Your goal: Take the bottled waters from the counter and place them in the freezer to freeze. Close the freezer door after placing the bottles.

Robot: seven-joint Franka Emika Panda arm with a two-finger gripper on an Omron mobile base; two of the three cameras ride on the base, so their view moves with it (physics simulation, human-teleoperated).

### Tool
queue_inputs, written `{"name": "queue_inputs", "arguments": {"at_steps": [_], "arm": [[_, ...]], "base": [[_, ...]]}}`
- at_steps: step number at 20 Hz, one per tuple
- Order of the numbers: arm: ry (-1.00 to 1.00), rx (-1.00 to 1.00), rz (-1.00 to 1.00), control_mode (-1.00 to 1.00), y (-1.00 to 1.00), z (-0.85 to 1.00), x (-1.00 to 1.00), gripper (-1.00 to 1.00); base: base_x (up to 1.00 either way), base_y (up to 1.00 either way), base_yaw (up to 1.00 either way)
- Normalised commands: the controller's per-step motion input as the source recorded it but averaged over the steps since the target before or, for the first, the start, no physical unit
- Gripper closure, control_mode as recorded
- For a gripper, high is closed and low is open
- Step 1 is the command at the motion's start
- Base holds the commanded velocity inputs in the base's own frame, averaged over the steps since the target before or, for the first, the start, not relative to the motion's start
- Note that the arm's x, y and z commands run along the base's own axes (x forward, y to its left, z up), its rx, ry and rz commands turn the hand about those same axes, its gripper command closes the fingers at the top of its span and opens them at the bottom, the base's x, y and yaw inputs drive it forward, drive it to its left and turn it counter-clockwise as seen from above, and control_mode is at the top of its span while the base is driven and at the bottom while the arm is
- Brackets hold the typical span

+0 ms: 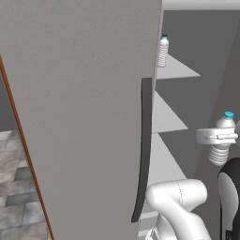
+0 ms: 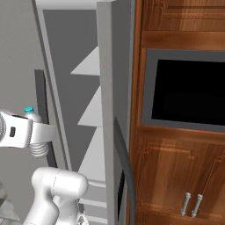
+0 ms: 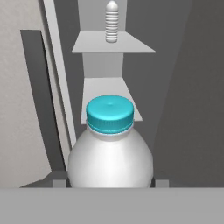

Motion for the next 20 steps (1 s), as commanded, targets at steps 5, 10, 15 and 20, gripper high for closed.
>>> {"name": "queue_inputs", "arguments": {"at_steps": [5,10,15,20], "arm": [[0.00,0.00,0.00,1.00,0.00,0.00,0.00,1.00],[0.00,0.00,0.00,1.00,0.00,0.00,0.00,1.00],[0.00,0.00,0.00,1.00,0.00,0.00,0.00,1.00],[0.00,0.00,0.00,1.00,0.00,0.00,0.00,1.00]], "base": [[0.22,-0.39,0.00],[0.05,-0.17,0.00],[0.00,-0.02,0.00],[0.00,0.00,0.00]]}}
